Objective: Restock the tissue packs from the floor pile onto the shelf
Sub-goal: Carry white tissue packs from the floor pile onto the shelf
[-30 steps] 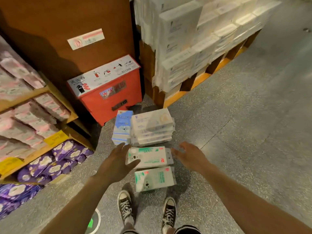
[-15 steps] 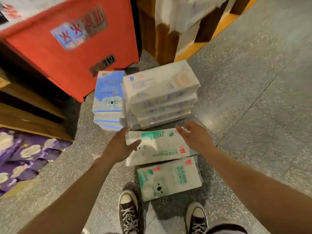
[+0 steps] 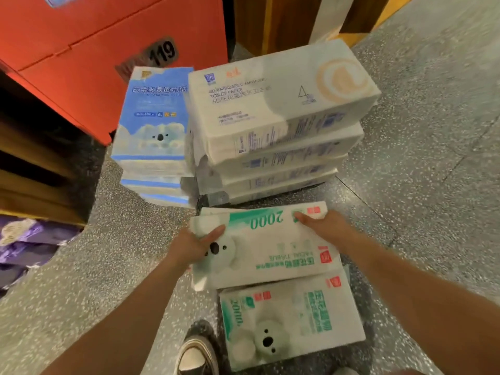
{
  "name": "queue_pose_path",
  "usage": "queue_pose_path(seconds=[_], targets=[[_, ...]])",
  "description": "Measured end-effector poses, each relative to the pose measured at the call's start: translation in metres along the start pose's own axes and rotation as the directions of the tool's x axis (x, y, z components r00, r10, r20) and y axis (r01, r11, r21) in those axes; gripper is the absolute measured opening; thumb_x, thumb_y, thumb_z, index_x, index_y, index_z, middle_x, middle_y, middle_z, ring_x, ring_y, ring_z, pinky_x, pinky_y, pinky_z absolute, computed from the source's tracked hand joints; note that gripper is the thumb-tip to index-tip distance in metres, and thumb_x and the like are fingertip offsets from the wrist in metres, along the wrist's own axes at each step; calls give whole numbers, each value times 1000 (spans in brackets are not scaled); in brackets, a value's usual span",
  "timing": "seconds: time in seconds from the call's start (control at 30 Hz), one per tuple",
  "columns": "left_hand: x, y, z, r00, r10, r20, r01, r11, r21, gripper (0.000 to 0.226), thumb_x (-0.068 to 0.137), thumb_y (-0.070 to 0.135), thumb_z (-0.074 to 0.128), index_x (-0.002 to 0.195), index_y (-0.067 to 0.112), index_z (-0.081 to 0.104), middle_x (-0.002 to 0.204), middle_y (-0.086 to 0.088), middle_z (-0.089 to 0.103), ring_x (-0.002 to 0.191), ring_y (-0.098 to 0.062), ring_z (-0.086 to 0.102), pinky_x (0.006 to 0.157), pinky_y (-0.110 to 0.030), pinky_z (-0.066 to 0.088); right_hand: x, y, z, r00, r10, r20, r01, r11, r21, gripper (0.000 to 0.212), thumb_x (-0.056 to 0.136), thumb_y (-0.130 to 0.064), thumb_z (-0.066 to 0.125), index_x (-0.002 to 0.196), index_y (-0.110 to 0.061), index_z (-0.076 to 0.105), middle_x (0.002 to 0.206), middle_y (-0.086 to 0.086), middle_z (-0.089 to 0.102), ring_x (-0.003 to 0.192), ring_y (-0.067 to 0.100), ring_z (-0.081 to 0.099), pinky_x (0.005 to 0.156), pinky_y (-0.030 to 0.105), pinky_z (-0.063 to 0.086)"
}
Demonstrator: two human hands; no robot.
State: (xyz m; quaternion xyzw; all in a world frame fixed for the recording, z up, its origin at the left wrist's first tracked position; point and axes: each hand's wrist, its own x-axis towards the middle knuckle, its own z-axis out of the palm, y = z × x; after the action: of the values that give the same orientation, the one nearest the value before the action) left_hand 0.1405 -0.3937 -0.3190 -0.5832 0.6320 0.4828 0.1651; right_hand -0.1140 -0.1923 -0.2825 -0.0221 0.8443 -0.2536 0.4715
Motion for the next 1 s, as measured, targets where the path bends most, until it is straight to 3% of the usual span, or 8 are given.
queue_pose_path(seconds=[0.13, 0.27, 0.33, 0.5, 0.6, 0.73, 0.83, 1.0], targets=[[-31, 16, -3, 999, -47, -26, 41, 981, -190, 52, 74, 64, 72, 96, 17, 65, 92, -4, 70, 82, -23, 65, 65, -34, 53, -9, -4, 1, 1000, -14, -21, 17, 993, 121, 34, 79, -41, 84, 96, -14, 74, 89, 8, 78, 77, 26, 76, 73, 46, 63], [-73, 44, -39, 993, 3, -121, -28, 978, -205, 45, 75, 64, 73, 92, 23, 64, 91, 0, 68, 87, -25, 65, 83, -41, 55, -61, -36, -22, 995, -88, -52, 95, 982, 161, 25, 83, -42, 80, 89, -20, 71, 84, 3, 77, 70, 18, 73, 57, 32, 59], [-111, 65, -66, 987, 37, -156, -68, 978, -197, 45, 74, 66, 73, 90, 25, 66, 90, 1, 70, 90, -25, 66, 89, -43, 54, -103, -60, -42, 990, -121, -67, 131, 976, 177, 26, 82, -42, 81, 94, -21, 72, 90, 2, 77, 77, 21, 74, 67, 38, 62], [-250, 117, -147, 974, 37, -224, -99, 957, -271, 51, 67, 71, 75, 91, 25, 72, 76, 8, 73, 80, -19, 69, 81, -42, 59, -239, -138, -113, 956, -290, -53, 294, 951, 92, 25, 83, -46, 78, 98, -28, 71, 91, -7, 76, 80, 16, 73, 66, 32, 59], [-352, 145, -198, 958, 56, -283, -143, 944, -296, 54, 68, 70, 75, 99, 26, 72, 89, 5, 74, 84, -19, 70, 70, -33, 56, -332, -188, -160, 918, -394, -39, 394, 919, 10, 43, 73, -62, 80, 102, -32, 71, 90, -10, 77, 79, 15, 75, 73, 40, 63], [-494, 187, -261, 917, 112, -383, -248, 912, -326, 43, 76, 63, 73, 82, 20, 76, 75, 4, 75, 73, -13, 69, 65, -31, 52, -449, -247, -218, 836, -548, 7, 547, 834, -64, 52, 71, -71, 75, 106, -33, 71, 91, -11, 78, 78, 11, 76, 75, 40, 63], [-595, 209, -301, 903, 117, -414, -282, 888, -362, 51, 76, 63, 74, 62, 14, 71, 64, -2, 73, 56, -13, 62, 66, -34, 51, -548, -292, -252, 768, -639, 47, 641, 767, -39, 27, 82, -51, 78, 100, -32, 74, 88, -13, 78, 78, 7, 75, 71, 30, 61], [-738, 202, -342, 828, 52, -558, -330, 851, -409, 49, 71, 68, 75, 73, 19, 75, 72, 6, 75, 75, -18, 72, 81, -43, 59, -682, -331, -286, 663, -742, 104, 745, 667, 9, 10, 84, -39, 80, 85, -41, 70, 87, -15, 77, 75, 1, 73, 68, 26, 59]])
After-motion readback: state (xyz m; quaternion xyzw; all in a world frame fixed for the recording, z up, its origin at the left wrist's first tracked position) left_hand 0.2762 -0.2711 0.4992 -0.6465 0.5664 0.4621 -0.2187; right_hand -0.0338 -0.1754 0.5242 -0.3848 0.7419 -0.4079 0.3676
